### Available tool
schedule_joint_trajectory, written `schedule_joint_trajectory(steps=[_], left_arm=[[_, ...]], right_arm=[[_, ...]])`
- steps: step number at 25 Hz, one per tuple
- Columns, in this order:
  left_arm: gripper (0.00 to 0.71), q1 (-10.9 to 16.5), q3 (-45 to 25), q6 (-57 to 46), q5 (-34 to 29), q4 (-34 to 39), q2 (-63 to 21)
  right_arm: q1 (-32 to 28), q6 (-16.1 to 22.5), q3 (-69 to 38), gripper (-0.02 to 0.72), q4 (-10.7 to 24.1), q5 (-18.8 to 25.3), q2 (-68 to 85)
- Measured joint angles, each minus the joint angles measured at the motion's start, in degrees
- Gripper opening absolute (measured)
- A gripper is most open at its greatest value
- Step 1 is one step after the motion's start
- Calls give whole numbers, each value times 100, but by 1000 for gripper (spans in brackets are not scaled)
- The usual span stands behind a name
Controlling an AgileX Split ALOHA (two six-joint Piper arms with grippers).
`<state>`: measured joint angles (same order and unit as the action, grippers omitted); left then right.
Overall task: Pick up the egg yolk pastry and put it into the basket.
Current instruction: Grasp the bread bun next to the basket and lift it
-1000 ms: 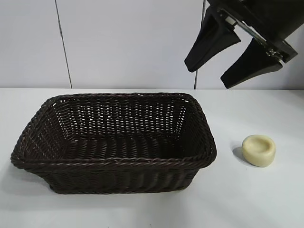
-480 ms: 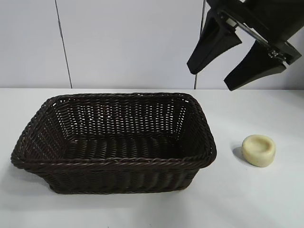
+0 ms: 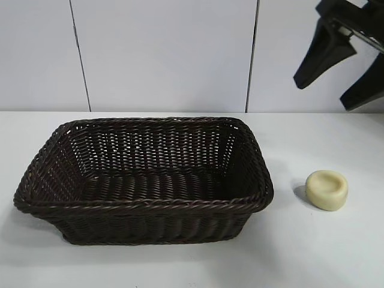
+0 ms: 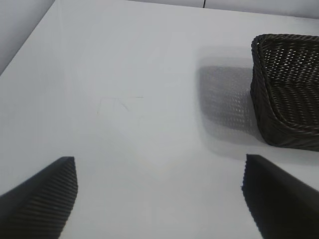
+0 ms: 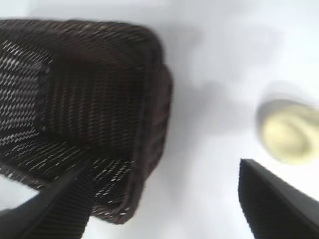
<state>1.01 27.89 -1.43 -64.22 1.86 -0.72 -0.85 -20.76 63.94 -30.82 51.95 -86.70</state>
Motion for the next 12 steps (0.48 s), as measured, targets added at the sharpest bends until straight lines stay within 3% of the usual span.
schedule_joint_trajectory(steps=[3, 7, 12], left_arm=[[652, 0, 0, 0, 0, 0, 0], [652, 0, 0, 0, 0, 0, 0], [652, 0, 0, 0, -5, 0, 0]], right_arm=[[-57, 40, 0, 568, 316, 0, 0], [-57, 393, 0, 568, 759, -60, -79], [-57, 486, 0, 568, 795, -266, -500]])
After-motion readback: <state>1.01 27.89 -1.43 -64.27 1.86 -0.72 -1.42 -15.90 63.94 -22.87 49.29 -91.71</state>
